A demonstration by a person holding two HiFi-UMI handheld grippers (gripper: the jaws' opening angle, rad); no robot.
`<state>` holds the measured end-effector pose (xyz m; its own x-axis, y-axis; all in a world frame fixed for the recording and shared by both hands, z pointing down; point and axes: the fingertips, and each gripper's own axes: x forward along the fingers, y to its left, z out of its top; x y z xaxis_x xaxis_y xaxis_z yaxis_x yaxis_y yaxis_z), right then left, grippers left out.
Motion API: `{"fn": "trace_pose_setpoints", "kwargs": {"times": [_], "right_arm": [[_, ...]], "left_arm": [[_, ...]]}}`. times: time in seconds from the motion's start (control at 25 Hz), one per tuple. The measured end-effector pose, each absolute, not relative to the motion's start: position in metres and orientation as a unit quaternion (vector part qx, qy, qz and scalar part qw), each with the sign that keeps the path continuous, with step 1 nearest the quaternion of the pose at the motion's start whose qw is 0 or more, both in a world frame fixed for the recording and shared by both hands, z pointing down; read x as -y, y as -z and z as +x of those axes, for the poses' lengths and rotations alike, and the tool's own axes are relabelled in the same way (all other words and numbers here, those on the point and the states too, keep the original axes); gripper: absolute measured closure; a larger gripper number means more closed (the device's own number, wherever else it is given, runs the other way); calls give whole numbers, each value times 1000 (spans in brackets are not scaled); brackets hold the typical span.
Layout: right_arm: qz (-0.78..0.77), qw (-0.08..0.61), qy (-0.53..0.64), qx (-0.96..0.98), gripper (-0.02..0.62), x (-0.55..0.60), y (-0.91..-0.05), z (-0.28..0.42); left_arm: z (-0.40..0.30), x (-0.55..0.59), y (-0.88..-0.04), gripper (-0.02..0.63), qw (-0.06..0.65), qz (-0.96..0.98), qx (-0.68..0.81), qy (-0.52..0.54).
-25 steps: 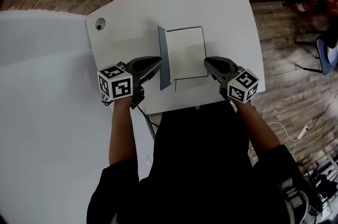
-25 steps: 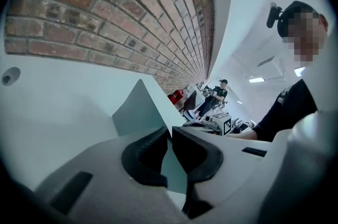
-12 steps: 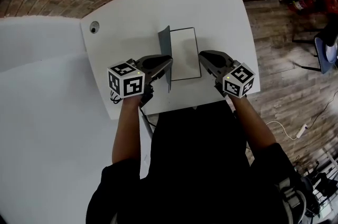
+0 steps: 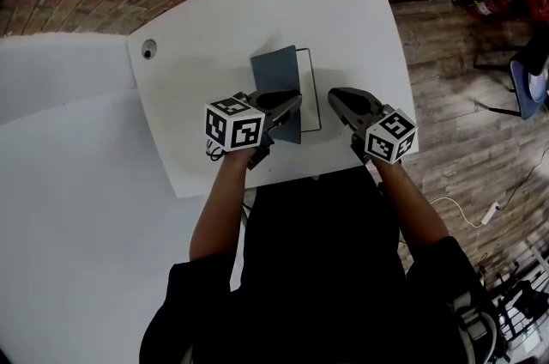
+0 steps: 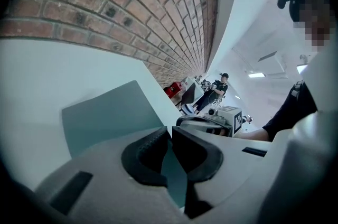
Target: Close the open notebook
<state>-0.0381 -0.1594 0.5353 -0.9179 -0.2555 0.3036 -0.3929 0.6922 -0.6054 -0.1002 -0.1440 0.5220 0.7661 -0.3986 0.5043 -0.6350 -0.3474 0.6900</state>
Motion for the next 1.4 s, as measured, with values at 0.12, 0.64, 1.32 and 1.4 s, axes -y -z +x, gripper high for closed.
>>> {"fn": "trace_pose_setpoints", "kwargs": {"times": [0.12, 0.64, 1.32, 1.4], "right_arm": [[178, 92, -357, 912, 569, 160, -536, -35], [188, 86, -374, 904, 569, 167, -544, -13], [186, 72, -373, 906, 572, 163, -545, -6], [177, 71, -360, 913, 572, 163, -538, -7]], "left_arm": [[-94, 147, -535, 569, 477, 809, 317, -132], [-69, 156, -586, 569, 499, 787, 322, -169], [-61, 150, -606, 591, 478, 789, 313, -227], [-64, 148, -593, 591, 470, 799, 311, -211]]}}
